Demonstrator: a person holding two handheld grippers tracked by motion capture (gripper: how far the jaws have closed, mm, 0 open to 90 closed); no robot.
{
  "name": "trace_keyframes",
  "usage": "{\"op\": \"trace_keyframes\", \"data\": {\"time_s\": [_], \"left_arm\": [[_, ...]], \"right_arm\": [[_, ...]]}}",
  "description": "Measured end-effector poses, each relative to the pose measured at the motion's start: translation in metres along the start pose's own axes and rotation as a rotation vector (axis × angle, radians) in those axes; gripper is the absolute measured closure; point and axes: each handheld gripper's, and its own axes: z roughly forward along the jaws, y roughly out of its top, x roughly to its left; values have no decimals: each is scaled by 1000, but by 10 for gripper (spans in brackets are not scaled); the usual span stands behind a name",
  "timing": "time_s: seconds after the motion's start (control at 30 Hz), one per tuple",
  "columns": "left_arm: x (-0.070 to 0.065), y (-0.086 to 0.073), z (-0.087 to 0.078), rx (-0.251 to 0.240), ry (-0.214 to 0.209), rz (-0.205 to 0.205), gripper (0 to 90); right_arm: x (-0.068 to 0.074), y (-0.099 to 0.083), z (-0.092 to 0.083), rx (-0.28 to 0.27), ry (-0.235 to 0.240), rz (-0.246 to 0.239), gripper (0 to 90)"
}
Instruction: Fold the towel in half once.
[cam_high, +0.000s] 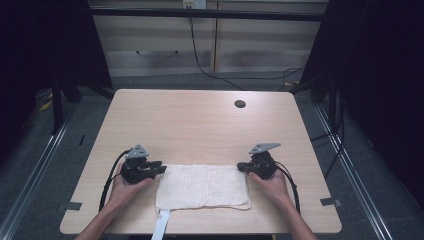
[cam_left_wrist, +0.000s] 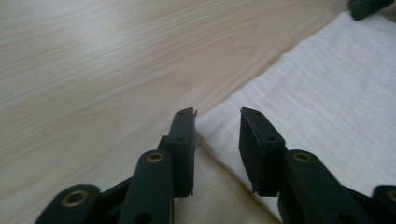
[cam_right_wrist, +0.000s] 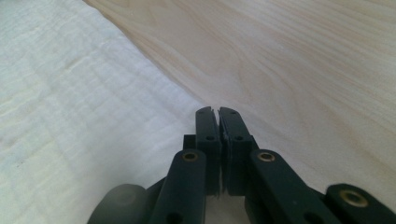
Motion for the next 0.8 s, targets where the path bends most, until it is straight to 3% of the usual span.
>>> {"op": "trace_keyframes", "data": {"time_s": [0.07, 0.43, 0.47, 0.63, 0.8], "left_arm": [[1, 3, 3, 3, 9, -3, 538], [-4, 0, 17, 37, 17, 53, 508], [-5, 0, 17, 39, 14, 68, 531], [-13, -1, 18, 42, -28, 130, 807], [-14, -1, 17, 54, -36, 125, 854]], "right_arm": [[0, 0, 0, 1, -1, 3, 874], [0, 2, 2, 2, -3, 9, 874], [0, 2, 2, -1, -1, 9, 874], [-1, 2, 2, -7, 2, 10, 874], [2, 3, 2, -17, -11, 14, 876]]}}
